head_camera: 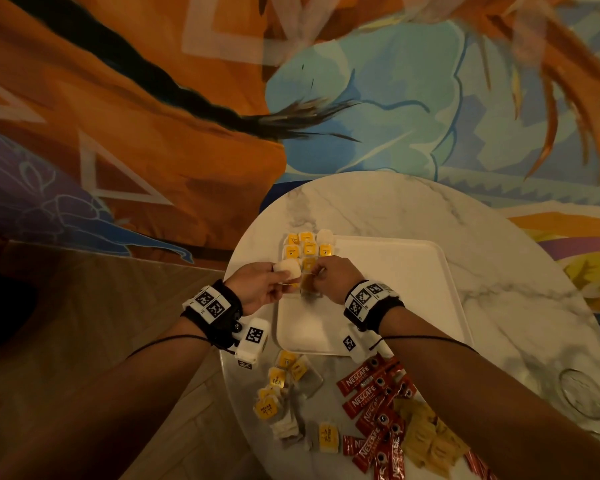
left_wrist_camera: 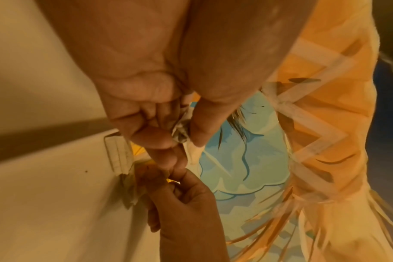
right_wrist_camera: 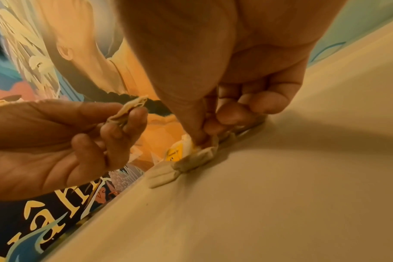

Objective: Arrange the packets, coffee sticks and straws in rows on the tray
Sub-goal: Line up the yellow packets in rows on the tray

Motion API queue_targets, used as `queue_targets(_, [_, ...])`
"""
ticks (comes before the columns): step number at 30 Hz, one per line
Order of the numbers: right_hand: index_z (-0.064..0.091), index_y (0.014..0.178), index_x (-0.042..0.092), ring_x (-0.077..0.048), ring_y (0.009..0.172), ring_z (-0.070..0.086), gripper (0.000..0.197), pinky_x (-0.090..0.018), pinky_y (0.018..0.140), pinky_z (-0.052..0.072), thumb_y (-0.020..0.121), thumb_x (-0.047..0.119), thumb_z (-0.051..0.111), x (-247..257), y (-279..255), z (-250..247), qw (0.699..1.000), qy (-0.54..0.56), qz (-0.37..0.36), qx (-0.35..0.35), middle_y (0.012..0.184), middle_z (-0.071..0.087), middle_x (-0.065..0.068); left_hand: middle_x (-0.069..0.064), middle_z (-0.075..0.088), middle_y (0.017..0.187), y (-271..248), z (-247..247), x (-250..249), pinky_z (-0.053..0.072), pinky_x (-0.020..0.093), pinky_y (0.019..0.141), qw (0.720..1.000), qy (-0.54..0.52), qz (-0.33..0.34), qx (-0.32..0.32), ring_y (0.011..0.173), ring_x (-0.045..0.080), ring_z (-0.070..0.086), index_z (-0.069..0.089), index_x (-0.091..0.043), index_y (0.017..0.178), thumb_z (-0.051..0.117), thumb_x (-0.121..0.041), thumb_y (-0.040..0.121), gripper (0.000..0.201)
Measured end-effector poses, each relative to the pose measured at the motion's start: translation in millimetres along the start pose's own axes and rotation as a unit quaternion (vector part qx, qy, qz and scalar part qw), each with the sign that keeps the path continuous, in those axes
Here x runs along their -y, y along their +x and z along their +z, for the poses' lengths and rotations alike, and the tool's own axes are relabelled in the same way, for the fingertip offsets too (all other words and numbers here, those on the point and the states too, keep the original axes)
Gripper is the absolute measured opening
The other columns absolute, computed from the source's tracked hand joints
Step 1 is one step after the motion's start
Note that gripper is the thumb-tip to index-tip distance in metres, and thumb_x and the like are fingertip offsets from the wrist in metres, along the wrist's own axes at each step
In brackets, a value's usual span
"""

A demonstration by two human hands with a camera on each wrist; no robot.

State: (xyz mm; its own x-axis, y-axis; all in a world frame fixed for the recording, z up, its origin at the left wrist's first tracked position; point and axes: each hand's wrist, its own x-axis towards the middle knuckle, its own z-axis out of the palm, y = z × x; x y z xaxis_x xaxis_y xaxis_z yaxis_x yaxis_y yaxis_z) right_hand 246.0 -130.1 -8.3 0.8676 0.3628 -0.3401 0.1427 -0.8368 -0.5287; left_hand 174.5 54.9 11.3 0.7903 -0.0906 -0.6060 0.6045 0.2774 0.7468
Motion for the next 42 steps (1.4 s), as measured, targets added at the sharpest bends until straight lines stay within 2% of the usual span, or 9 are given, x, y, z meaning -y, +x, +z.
queue_targets(3, [0.063,0.104,0.025,-0.025,0.091,0.065,0.024,-0.033,0.075,0.053,0.08,0.022,0.066,-1,-1,-1,1.0,-0.007,-0.009,0.001,0.098,0.069,-0.005,0.009,0.067,0.096,3,0,2,0.042,0.021,0.061,1.0,0.008,0.0,-0.004,0.076,0.013,0.06,0.062,-0.006,0.115,0.058,-0.01,0.098,0.018])
queue_targets(9, [0.057,0.128,0.025,-0.007,0.062,0.054,0.043,-0.023,0.067,0.047,0.088,0.015,0.067,2,-18,-9,0.981,0.097,-0.154,-0.061,0.081,0.06,0.008,0.007,0.06,0.087,5,1,2,0.041,0.018,0.054,1.0,0.013,0.003,0.001,0.068,0.012,0.056,0.062,-0.003,0.113,0.059,-0.011,0.097,0.018])
queue_targets(13, [0.067,0.118,0.024,0.004,0.066,0.051,0.034,-0.012,0.067,0.039,0.088,0.009,0.067,2,-24,-11,0.968,0.107,-0.213,-0.077,0.088,0.058,0.009,0.001,0.065,0.075,2,6,-1,0.04,0.018,0.053,1.0,0.018,0.0,0.024,0.063,0.01,0.057,0.063,-0.002,0.113,0.057,-0.012,0.099,0.019])
queue_targets(20, [0.072,0.098,0.022,-0.009,0.077,0.057,0.01,-0.027,0.074,0.05,0.089,0.019,0.071,-2,-26,-17,0.964,0.126,-0.21,-0.099,0.094,0.061,0.009,0.009,0.067,0.096,-2,10,-4,0.044,0.023,0.063,0.998,0.017,0.009,0.059,0.077,0.019,0.065,0.065,-0.006,0.114,0.056,-0.021,0.1,0.022])
queue_targets(26, [0.07,0.096,0.016,-0.015,0.059,0.065,0.007,-0.039,0.066,0.056,0.091,0.021,0.068,-3,-27,-22,0.964,0.202,-0.162,-0.066,0.08,0.069,0.005,0.006,0.069,0.097,-1,13,-2,0.046,0.022,0.065,0.992,0.094,0.063,0.064,0.078,0.015,0.064,0.066,-0.011,0.115,0.061,-0.019,0.097,0.02])
queue_targets(31, [0.069,0.097,0.013,-0.012,0.064,0.065,0.007,-0.024,0.062,0.052,0.092,0.018,0.068,-3,-29,-26,0.956,0.237,-0.16,-0.061,0.079,0.069,0.007,0.007,0.067,0.086,3,14,-2,0.044,0.021,0.061,0.978,0.185,0.083,0.057,0.071,0.012,0.061,0.064,0.001,0.115,0.062,-0.019,0.097,0.027])
queue_targets(34, [0.068,0.096,0.015,-0.008,0.069,0.063,0.004,-0.023,0.068,0.054,0.092,0.017,0.067,-11,-25,-31,0.961,0.214,-0.156,-0.083,0.08,0.069,0.006,0.007,0.069,0.088,7,14,-3,0.047,0.024,0.064,0.954,0.274,0.115,0.042,0.072,0.011,0.062,0.069,-0.007,0.11,0.067,-0.02,0.093,0.021])
queue_targets(37, [0.067,0.095,0.02,-0.012,0.074,0.06,0.004,-0.029,0.073,0.052,0.093,0.023,0.066,-27,-20,-38,0.978,0.121,-0.134,-0.104,0.083,0.068,0.003,0.003,0.071,0.094,12,11,-6,0.053,0.03,0.078,0.881,0.437,0.181,-0.024,0.08,0.012,0.064,0.072,-0.015,0.106,0.071,-0.024,0.09,0.018])
queue_targets(42, [0.066,0.1,0.022,-0.015,0.079,0.065,0.013,-0.031,0.075,0.052,0.095,0.034,0.062,-45,-20,-45,0.996,0.009,-0.085,-0.023,0.087,0.071,0.001,-0.006,0.065,0.094,13,16,-14,0.05,0.026,0.079,0.805,0.564,0.181,-0.048,0.089,0.014,0.063,0.067,-0.025,0.107,0.071,-0.032,0.087,0.022])
